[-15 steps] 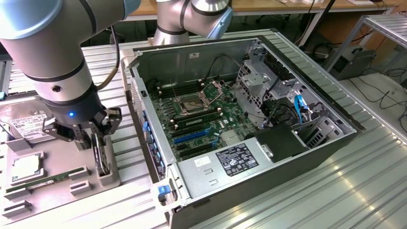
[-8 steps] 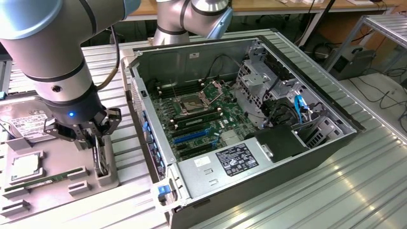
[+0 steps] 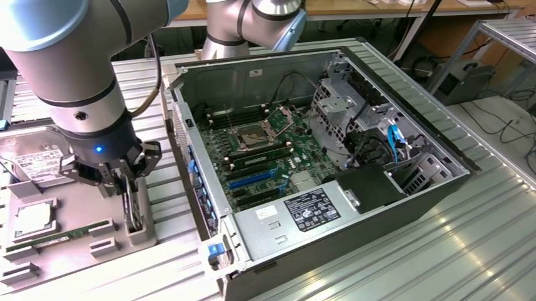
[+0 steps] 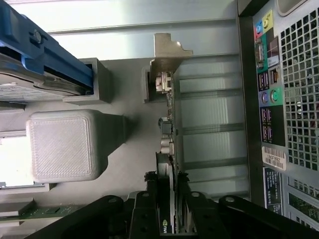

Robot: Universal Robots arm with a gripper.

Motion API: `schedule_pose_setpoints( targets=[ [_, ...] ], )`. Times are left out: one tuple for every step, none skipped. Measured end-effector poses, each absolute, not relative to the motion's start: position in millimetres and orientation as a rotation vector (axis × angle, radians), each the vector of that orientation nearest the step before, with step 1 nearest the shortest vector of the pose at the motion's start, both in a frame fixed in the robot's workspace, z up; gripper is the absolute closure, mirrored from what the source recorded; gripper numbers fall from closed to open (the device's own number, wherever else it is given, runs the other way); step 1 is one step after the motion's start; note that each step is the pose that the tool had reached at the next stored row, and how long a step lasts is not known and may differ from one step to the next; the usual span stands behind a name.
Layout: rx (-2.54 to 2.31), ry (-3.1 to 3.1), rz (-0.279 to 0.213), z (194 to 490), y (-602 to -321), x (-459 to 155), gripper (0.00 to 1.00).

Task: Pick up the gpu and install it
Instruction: 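Pick up the gpu and move the gpu toward the slot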

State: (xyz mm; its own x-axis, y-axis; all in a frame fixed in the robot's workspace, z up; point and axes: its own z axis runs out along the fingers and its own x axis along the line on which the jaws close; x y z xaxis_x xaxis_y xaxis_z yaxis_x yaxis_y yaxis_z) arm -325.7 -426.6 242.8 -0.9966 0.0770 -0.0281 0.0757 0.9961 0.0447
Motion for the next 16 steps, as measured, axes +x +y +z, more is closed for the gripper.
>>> schedule_pose_setpoints(
  targets=[
    [0.109, 3.109, 0.068, 242.8, -426.6, -324.9, 0.73],
    [0.1, 3.11, 0.068, 242.8, -426.7, -324.3, 0.73],
    [0.083, 3.11, 0.068, 242.8, -426.6, -322.9, 0.73],
    [0.066, 3.111, 0.069, 242.8, -426.6, -321.5, 0.73],
    [0.057, 3.111, 0.069, 242.8, -426.6, -321.2, 0.73],
    [0.05, 3.112, 0.069, 242.8, -426.6, -320.7, 0.73],
    [0.044, 3.112, 0.069, 242.8, -426.6, -320.1, 0.73],
    [0.035, 3.112, 0.069, 242.8, -426.6, -319.3, 0.73],
    [0.027, 3.112, 0.069, 242.8, -426.6, -318.3, 0.73],
    [0.02, 3.112, 0.069, 242.8, -426.6, -317.7, 0.74],
    [0.019, 3.112, 0.069, 242.8, -426.6, -317.7, 0.74],
    [0.019, 3.112, 0.069, 242.8, -426.7, -317.7, 0.74],
    [0.019, 3.112, 0.069, 242.9, -426.6, -317.7, 0.74],
    [0.019, 3.113, 0.069, 243.6, -426.6, -317.7, 0.74],
    [0.019, 3.113, 0.069, 244.6, -426.6, -317.7, 0.74],
    [0.018, 3.113, 0.069, 246.1, -426.6, -317.7, 0.74]
  ],
)
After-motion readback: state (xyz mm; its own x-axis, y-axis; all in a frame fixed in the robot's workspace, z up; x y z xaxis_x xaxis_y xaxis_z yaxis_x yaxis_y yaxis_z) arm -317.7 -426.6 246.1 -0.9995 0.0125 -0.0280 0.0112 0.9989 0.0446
